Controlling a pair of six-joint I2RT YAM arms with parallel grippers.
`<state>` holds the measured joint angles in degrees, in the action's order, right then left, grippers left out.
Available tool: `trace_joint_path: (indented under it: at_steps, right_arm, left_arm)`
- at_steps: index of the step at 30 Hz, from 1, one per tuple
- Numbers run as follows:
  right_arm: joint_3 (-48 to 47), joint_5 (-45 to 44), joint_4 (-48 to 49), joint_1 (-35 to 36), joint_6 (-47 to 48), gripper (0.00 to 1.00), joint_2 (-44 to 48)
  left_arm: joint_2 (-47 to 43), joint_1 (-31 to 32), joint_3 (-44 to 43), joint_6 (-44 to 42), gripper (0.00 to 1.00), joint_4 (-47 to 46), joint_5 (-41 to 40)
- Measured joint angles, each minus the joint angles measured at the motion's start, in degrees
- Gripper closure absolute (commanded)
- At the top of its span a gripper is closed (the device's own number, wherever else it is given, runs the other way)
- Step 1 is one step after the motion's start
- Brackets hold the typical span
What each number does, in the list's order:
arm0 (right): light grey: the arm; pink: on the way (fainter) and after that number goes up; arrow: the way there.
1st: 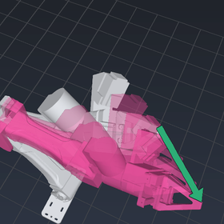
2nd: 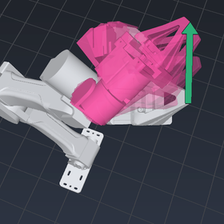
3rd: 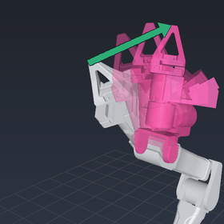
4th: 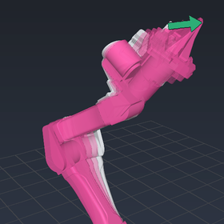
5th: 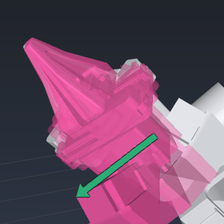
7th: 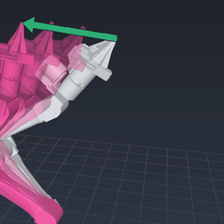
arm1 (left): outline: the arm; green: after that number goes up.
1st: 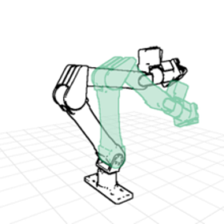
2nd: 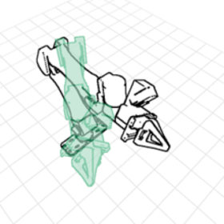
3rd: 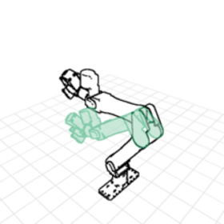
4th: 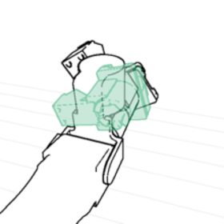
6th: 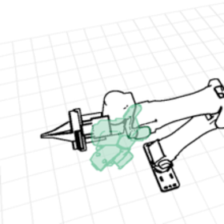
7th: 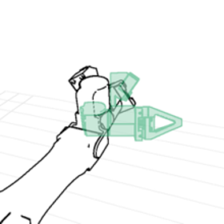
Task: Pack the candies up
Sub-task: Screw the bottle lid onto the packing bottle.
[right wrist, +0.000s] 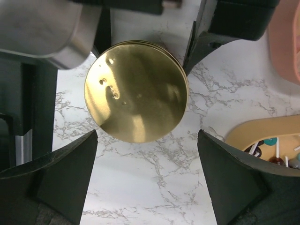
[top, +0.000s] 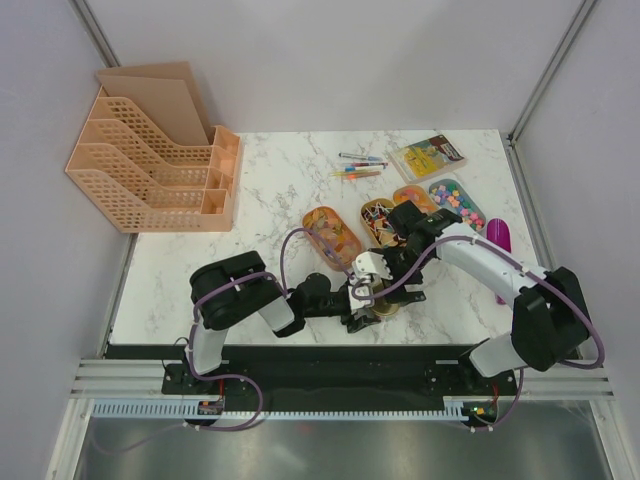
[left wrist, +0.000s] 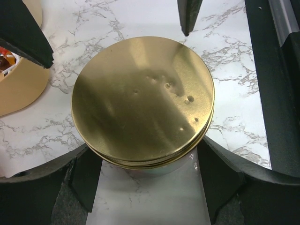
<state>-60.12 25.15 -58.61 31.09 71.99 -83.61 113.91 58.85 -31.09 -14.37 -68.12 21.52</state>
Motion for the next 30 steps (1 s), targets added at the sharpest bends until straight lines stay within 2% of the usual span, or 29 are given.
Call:
trace_joint_path:
  at_steps: [4,17,30]
  right_arm:
    - [-1.86,1.22,-3.13,-0.02,1.01,0.02,-2.01]
    - [-2.05,2.40,-5.05,0.22,1.90,0.02,-2.51]
    - [2.93,3.32,-0.85,1.03,-1.09,0.02,1.84]
  left_arm:
    - [0.11,0.00,0.11,0.00,0.90,-0.35,-0.04]
    - [0.37,0.02,0.26,-0.02,0.90,-1.05,-0.20]
    - [0.52,0.00,0.28,0.20,0.91,-1.27,-0.26]
